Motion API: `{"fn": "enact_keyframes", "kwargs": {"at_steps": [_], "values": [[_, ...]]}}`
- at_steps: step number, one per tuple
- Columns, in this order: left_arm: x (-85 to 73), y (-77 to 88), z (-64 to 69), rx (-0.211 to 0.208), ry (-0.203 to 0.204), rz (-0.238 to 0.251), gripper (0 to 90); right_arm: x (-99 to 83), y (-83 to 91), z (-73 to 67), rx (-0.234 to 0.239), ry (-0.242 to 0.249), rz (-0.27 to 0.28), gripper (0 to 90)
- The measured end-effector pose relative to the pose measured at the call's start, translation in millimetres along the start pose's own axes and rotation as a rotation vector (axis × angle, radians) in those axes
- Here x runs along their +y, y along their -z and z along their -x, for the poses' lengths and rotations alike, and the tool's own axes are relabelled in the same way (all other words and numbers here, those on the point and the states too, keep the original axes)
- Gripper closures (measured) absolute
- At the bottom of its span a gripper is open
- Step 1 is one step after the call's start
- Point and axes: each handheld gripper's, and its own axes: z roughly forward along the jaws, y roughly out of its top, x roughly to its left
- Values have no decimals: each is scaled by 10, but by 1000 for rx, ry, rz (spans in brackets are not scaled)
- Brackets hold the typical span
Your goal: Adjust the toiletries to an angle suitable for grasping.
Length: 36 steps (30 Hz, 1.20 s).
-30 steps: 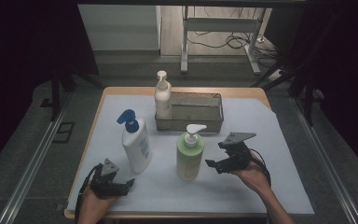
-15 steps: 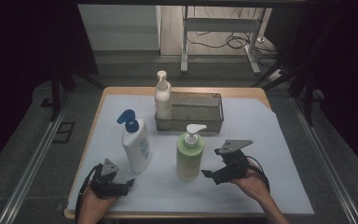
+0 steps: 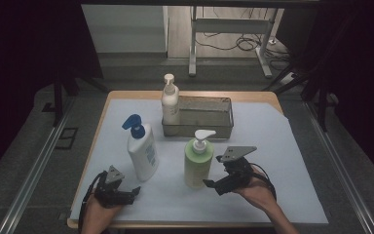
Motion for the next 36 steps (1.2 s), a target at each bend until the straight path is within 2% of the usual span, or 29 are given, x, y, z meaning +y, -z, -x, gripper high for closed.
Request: {"fn": "enact_keyframes", "kwargs": {"at_steps": [11,28,36], "values": [[0,0,0,0,0,0,108,173,-68,-51,10,11,16,71],[1,0,0,-1,1,0,108,376,-230,-36,-23,4,39,85],[1,0,-1,-1,1,-1,108,397,-260,-46,-39,-2,54,107]]}}
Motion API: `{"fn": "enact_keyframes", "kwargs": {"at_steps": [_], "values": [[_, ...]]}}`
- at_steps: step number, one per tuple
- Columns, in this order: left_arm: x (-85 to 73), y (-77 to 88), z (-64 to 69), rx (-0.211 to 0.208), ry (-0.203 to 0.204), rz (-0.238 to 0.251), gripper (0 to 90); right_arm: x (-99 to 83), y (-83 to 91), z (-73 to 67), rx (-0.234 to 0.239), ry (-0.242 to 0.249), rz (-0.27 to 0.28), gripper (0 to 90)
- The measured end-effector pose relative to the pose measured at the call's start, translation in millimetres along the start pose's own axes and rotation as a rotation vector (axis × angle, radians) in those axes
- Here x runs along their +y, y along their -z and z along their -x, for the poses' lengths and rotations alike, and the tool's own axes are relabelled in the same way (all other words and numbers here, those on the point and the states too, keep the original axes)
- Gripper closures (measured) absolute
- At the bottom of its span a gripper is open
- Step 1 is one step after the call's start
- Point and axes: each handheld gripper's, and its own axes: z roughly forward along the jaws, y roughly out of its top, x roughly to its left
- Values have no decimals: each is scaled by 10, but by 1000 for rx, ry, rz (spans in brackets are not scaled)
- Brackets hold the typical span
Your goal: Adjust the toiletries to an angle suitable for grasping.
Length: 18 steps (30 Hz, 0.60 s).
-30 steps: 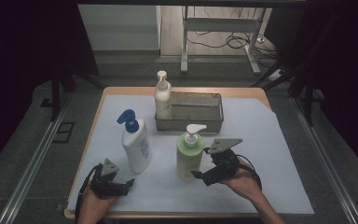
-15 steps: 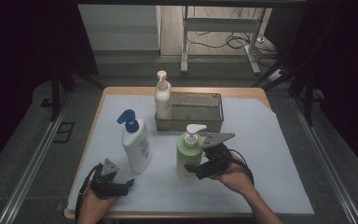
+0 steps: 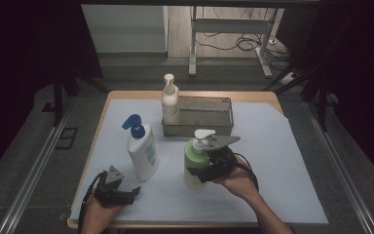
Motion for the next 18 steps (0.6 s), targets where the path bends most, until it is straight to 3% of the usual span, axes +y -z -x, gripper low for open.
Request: {"fn": "enact_keyframes", "kwargs": {"at_steps": [8,18], "values": [[1,1,-1,-1,0,-1,108,13,6,-36,-31,-11,-4,117],[1,1,-1,-1,0,-2,108,154,31,4,-52,-26,-13,119]]}}
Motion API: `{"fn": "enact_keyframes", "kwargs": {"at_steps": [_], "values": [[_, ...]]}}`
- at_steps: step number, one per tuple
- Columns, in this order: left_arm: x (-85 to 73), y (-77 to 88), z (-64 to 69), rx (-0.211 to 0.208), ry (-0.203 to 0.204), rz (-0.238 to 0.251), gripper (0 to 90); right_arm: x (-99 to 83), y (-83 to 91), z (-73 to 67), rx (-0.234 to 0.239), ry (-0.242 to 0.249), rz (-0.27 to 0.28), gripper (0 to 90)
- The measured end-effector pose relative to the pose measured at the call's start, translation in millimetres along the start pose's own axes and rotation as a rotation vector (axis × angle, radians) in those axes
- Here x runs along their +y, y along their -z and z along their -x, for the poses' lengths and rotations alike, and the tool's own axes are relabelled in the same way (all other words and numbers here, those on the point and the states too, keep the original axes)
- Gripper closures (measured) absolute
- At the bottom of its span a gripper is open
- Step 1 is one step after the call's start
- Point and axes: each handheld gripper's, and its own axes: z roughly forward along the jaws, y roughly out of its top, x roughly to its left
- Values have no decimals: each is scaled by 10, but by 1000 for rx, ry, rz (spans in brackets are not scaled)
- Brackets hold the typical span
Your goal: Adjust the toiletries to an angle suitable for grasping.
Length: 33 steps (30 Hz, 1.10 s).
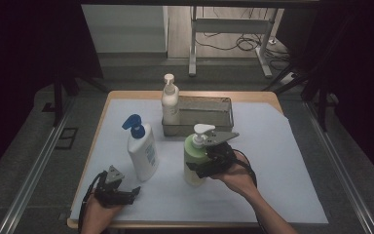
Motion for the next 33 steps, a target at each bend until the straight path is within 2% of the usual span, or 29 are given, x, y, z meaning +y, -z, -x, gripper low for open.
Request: {"fn": "enact_keyframes", "kwargs": {"at_steps": [10,19,28,33], "values": [[0,-1,-1,0,0,1,108,131,9,132,-21,-33,-4,119],[0,-1,-1,-1,0,1,108,301,29,206,-44,-35,4,119],[0,-2,-2,-1,0,2,108,455,54,321,-64,-62,14,119],[0,-1,-3,0,-1,0,108,550,83,391,-90,-71,23,119]]}}
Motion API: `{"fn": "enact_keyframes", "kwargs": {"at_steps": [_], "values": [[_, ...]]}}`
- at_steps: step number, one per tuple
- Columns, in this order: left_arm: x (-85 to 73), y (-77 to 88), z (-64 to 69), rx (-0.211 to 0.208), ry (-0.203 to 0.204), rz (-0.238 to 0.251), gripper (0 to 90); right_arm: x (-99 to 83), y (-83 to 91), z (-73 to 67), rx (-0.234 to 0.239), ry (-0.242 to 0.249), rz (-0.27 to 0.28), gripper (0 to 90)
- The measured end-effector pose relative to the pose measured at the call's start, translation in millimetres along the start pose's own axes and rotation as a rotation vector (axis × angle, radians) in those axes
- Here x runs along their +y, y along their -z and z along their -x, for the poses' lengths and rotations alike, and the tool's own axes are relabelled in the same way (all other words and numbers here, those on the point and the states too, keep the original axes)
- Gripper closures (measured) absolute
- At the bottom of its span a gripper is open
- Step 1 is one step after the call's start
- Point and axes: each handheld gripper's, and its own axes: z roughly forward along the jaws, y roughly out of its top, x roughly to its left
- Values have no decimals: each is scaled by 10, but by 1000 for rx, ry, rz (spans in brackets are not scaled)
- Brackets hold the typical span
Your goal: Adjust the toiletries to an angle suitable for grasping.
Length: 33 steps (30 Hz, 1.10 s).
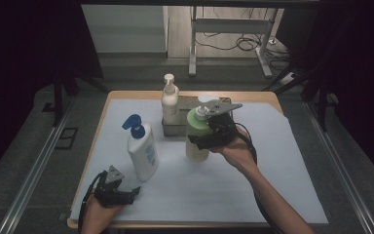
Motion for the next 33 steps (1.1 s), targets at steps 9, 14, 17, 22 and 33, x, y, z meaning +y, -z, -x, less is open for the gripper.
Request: {"fn": "enact_keyframes", "kwargs": {"at_steps": [9,14,17,22,33], "values": [[0,0,0,0,0,0,108,180,-14,71,-36,-8,8,119],[0,0,0,0,0,0,108,264,-45,102,-53,-5,12,120],[0,0,0,0,0,0,108,306,-68,130,-64,-8,15,120],[0,0,0,0,0,0,108,368,-105,182,-74,-25,19,120],[0,0,0,0,-1,0,108,499,-181,298,-118,-45,30,120]]}}
